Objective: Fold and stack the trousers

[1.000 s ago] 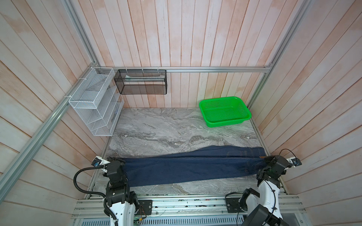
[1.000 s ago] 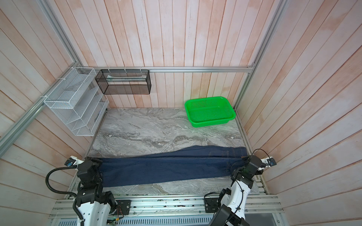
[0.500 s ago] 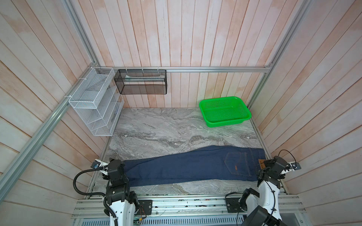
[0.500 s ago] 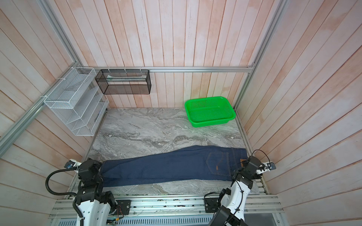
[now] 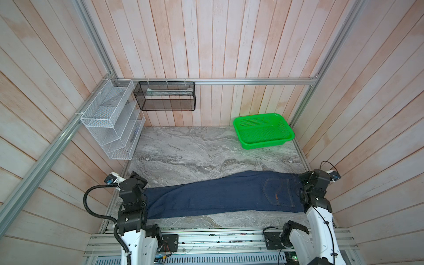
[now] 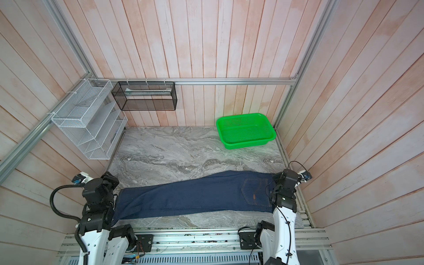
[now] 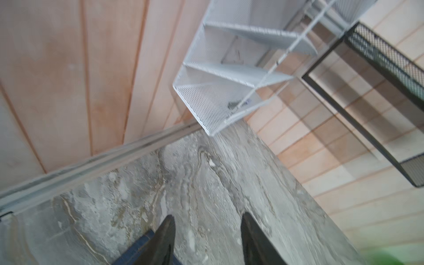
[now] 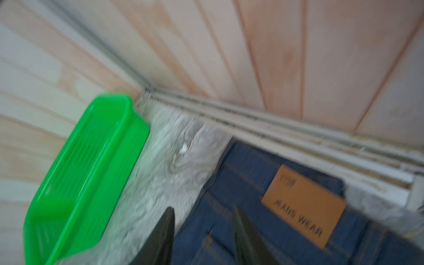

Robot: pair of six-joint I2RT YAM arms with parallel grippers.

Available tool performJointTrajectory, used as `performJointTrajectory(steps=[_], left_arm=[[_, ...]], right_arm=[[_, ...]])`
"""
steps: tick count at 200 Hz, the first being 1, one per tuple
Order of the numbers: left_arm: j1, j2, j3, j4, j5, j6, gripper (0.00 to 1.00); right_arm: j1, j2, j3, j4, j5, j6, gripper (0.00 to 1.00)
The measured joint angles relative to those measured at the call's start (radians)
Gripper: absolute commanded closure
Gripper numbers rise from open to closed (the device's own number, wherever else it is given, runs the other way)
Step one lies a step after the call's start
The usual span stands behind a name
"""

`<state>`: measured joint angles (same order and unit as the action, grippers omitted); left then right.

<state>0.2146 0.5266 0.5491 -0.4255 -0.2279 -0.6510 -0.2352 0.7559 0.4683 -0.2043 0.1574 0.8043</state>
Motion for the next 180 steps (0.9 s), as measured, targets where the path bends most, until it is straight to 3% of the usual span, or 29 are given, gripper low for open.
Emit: performJointTrajectory(steps=[27, 55, 84, 137, 180], left_arm=[[-0.018, 0.082, 0.007, -0.047, 0.154, -0.017, 0.49], [-0.148, 0.168, 0.010, -0.083, 0.222, -0.050, 0.49], [-0.206, 0.252, 0.002, -0.076, 0.262, -0.092, 0.49], [-0.231, 0.282, -0.016, -0.068, 0.270, -0.116, 0.45], [-0.230, 0.372, 0.007, -0.074, 0.261, -0.085, 0.39]], right_arm=[[0.233, -0.001, -0.005, -0.081, -0.027, 0.101, 0.70], [0.479, 0.016, -0.032, -0.115, -0.024, 0.215, 0.73], [0.626, 0.130, -0.045, -0.103, -0.025, 0.298, 0.76], [0.658, 0.436, -0.051, 0.046, -0.045, 0.364, 0.75], [0.521, 0.554, -0.023, 0.214, -0.080, 0.375, 0.72]])
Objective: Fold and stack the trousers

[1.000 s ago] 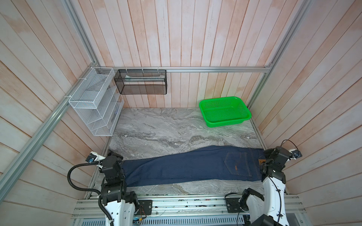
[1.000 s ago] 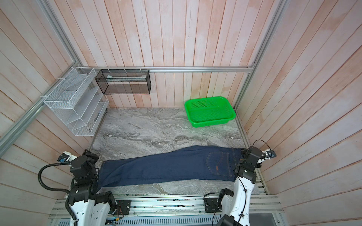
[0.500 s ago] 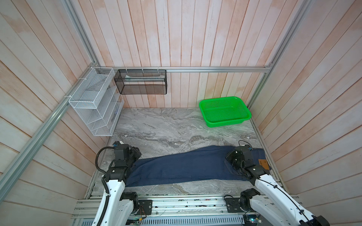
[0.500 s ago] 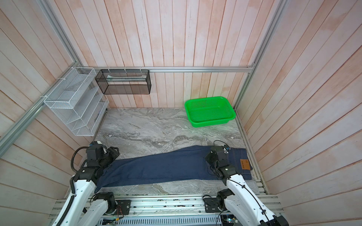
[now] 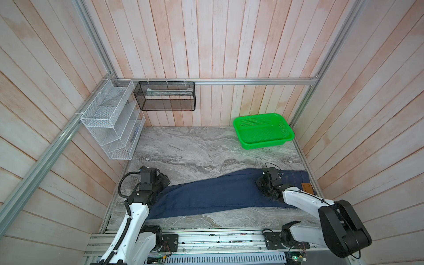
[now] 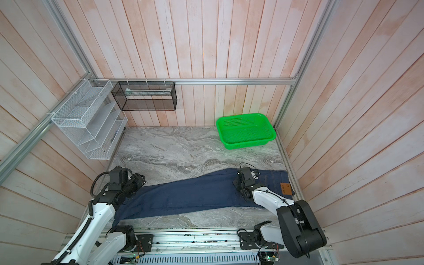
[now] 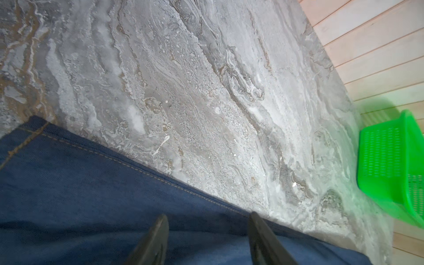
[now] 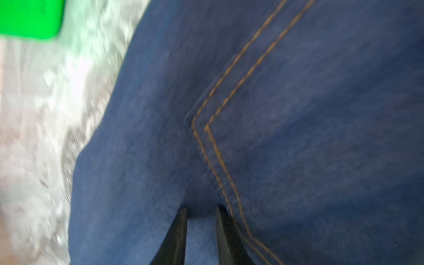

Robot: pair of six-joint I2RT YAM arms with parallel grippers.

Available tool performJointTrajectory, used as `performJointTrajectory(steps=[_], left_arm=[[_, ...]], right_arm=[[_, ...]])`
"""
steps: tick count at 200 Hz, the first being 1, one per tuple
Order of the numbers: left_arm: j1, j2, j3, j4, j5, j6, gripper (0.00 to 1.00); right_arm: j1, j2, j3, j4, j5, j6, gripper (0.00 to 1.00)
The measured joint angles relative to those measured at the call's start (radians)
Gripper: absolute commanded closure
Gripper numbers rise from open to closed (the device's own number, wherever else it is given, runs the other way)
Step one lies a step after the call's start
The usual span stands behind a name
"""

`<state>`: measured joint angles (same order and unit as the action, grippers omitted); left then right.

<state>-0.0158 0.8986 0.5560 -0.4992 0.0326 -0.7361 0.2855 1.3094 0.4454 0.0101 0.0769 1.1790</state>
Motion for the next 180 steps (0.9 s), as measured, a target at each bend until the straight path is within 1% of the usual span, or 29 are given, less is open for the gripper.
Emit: performJointTrajectory(steps=[13, 33, 52, 64, 82, 98, 117, 136, 163, 180], left_arm=[[0.000, 0.048, 0.007, 0.001, 0.006, 0.013, 0.39], [0.000, 0.132, 0.010, 0.006, 0.029, 0.027, 0.44], [0.000, 0.201, 0.004, 0.035, 0.068, 0.033, 0.50], [-0.004, 0.231, -0.010, 0.064, 0.087, 0.030, 0.51], [-0.011, 0.288, -0.034, 0.101, 0.103, 0.029, 0.51], [-0.013, 0.353, -0.041, 0.133, 0.114, 0.027, 0.49], [-0.014, 0.395, -0.038, 0.216, 0.116, 0.027, 0.49], [-0.023, 0.424, -0.034, 0.275, 0.101, 0.024, 0.54], [-0.027, 0.457, -0.018, 0.306, 0.083, 0.021, 0.55], [-0.026, 0.507, 0.029, 0.303, 0.063, 0.022, 0.55]], right_arm=[[-0.051, 0.018, 0.004, 0.030, -0.011, 0.000, 0.72], [-0.095, 0.033, 0.009, 0.050, -0.015, -0.001, 0.71], [-0.099, 0.041, 0.015, 0.053, -0.015, -0.002, 0.71], [-0.100, 0.052, 0.021, 0.059, -0.016, -0.003, 0.71], [-0.101, 0.070, 0.028, 0.078, -0.024, -0.004, 0.71], [-0.103, 0.084, 0.034, 0.092, -0.031, -0.004, 0.71], [-0.104, 0.092, 0.038, 0.104, -0.037, -0.005, 0.71], [-0.105, 0.096, 0.039, 0.109, -0.039, -0.005, 0.71], [-0.106, 0.096, 0.040, 0.109, -0.043, -0.005, 0.72], [-0.106, 0.096, 0.044, 0.103, -0.047, -0.005, 0.71]])
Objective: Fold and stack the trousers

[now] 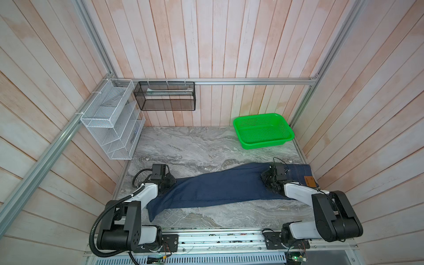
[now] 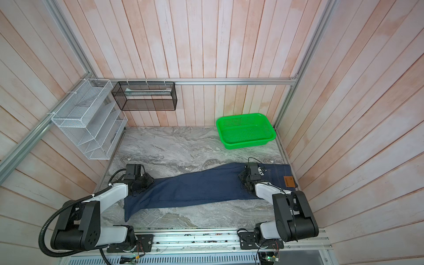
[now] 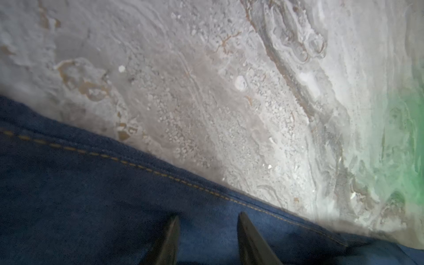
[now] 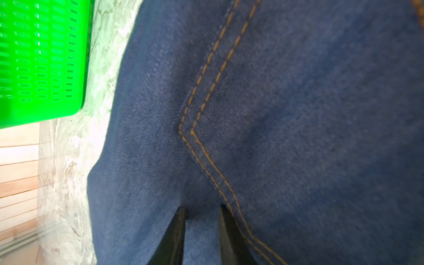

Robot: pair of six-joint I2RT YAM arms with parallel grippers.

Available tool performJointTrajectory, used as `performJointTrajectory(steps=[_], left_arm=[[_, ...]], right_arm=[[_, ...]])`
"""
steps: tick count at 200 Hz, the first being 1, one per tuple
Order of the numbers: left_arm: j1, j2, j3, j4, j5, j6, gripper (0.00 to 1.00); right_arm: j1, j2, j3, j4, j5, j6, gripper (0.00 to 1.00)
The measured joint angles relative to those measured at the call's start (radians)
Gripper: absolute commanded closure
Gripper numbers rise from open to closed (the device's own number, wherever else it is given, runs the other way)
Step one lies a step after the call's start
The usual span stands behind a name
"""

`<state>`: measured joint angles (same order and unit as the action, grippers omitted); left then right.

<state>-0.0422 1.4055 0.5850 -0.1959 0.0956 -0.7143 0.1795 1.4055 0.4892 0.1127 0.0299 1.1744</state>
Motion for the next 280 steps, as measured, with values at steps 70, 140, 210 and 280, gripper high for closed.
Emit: performJointTrajectory(steps=[70, 140, 210, 280], left_arm=[[0.063, 0.333, 0.362, -0.062, -0.074, 0.118, 0.54], [0.076, 0.188, 0.483, -0.263, -0.119, 0.252, 0.32], [0.270, 0.118, 0.389, -0.435, -0.122, 0.308, 0.29], [0.291, 0.224, 0.377, -0.493, -0.083, 0.352, 0.33]], right_arm=[[-0.026, 0.019, 0.030, -0.030, -0.042, -0.019, 0.72], [-0.032, 0.053, 0.068, -0.041, -0.080, -0.073, 0.72], [-0.032, 0.019, 0.050, -0.066, -0.103, -0.094, 0.71], [-0.032, -0.005, 0.019, -0.055, -0.117, -0.102, 0.71]])
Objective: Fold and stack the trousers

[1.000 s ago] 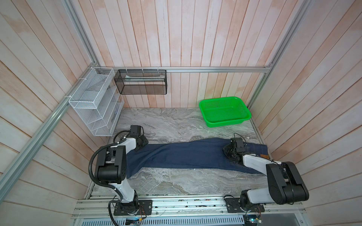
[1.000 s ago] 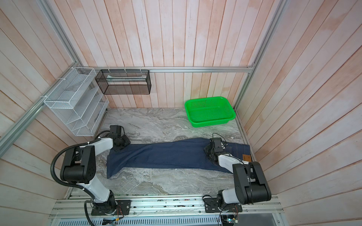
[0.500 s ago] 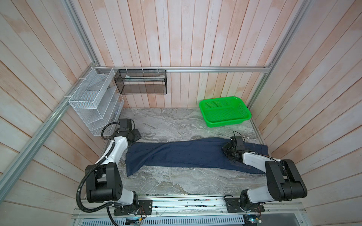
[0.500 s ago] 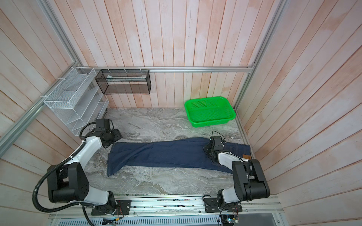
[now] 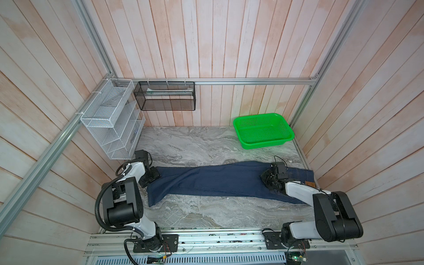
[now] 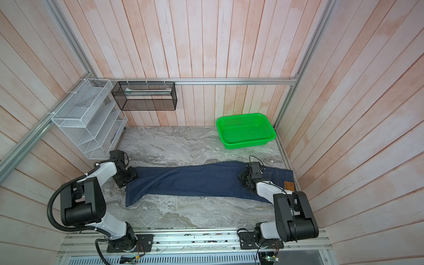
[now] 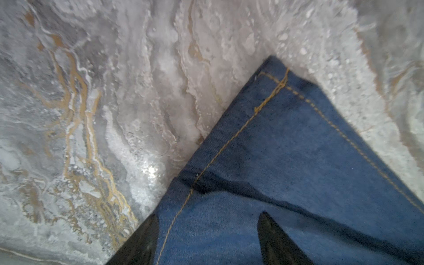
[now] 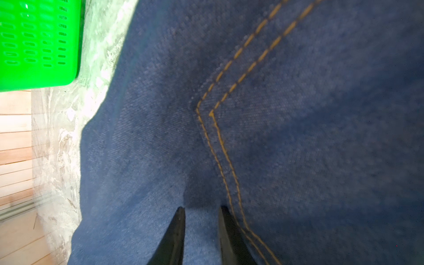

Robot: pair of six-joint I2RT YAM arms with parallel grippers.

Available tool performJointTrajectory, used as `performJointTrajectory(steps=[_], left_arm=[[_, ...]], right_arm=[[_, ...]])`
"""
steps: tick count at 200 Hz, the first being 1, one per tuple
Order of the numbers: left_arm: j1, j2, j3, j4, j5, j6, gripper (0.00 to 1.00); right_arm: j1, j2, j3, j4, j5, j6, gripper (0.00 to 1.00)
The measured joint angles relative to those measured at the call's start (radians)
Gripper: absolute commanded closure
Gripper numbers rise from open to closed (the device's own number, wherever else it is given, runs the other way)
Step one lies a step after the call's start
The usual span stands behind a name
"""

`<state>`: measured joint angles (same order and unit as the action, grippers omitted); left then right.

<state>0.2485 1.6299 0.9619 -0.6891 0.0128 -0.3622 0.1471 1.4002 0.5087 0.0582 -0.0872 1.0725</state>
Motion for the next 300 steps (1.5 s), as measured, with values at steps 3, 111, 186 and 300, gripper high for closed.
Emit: performJointTrajectory(steps=[3, 111, 186, 300], left_arm=[[0.000, 0.003, -0.001, 0.000, 0.001, 0.000, 0.34], [-0.002, -0.077, 0.017, -0.079, 0.015, 0.023, 1.00], [-0.067, -0.187, 0.229, -0.167, 0.013, 0.053, 1.00], [-0.067, 0.040, 0.294, -0.202, -0.095, 0.098, 0.83]], right_arm=[[0.000, 0.000, 0.000, 0.001, -0.001, 0.000, 0.72], [0.000, 0.031, 0.000, 0.059, -0.037, -0.004, 0.72], [0.000, 0.057, 0.000, 0.105, -0.049, -0.008, 0.72], [0.000, 0.069, 0.002, 0.124, -0.049, -0.033, 0.72]])
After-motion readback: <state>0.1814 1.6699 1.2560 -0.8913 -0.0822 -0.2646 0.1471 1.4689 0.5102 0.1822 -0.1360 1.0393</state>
